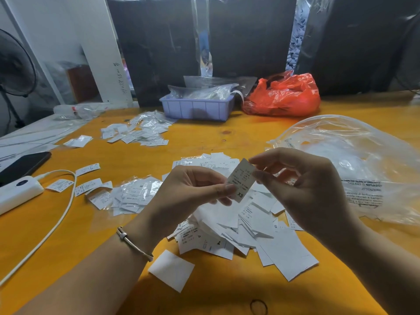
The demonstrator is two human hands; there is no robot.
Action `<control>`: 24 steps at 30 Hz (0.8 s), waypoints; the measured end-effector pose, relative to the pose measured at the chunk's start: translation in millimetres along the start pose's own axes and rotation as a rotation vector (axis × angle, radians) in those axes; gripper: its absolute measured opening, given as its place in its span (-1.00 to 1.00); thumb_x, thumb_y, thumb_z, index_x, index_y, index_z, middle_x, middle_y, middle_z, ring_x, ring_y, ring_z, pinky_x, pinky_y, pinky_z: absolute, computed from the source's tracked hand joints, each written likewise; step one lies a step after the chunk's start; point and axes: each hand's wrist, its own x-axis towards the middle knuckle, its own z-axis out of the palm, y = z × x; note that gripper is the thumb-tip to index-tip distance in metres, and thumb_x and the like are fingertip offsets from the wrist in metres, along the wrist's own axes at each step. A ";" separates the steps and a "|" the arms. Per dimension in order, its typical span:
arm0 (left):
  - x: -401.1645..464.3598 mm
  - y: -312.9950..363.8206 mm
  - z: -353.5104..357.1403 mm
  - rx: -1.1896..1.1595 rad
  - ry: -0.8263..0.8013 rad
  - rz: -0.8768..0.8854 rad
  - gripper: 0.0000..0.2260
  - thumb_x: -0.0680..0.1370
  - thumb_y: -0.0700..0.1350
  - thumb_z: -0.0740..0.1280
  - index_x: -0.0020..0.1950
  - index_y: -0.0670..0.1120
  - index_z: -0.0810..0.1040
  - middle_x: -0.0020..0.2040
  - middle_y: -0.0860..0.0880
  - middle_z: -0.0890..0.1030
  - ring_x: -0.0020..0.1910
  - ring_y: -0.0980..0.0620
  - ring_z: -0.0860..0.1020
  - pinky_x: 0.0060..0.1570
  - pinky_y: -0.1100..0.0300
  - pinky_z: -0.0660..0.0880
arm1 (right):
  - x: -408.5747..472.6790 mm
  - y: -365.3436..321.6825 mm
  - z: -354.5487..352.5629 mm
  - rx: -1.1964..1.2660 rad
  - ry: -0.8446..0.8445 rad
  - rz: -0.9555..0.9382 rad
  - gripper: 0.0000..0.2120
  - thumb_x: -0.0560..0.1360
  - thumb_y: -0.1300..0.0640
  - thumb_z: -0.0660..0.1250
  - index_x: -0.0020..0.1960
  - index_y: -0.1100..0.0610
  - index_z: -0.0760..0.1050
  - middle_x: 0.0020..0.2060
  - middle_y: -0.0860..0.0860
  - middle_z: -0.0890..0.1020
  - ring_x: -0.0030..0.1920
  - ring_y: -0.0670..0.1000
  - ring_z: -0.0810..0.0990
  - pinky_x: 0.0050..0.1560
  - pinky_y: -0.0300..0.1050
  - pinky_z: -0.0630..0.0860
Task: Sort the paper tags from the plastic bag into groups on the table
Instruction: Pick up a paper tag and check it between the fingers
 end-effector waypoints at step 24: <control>0.3 2.4 -2.2 -0.174 0.029 0.014 -0.86 0.32 -0.02 0.55 -0.17 -0.02 0.75 -0.14 -0.05 0.72 -0.12 0.06 0.65 -0.15 0.28 0.54 | -0.1 -7.6 0.7 0.318 -0.180 0.150 -0.68 0.38 0.36 0.48 0.08 0.12 0.58 -0.23 0.04 0.69 -0.27 0.03 0.65 -0.28 0.02 0.58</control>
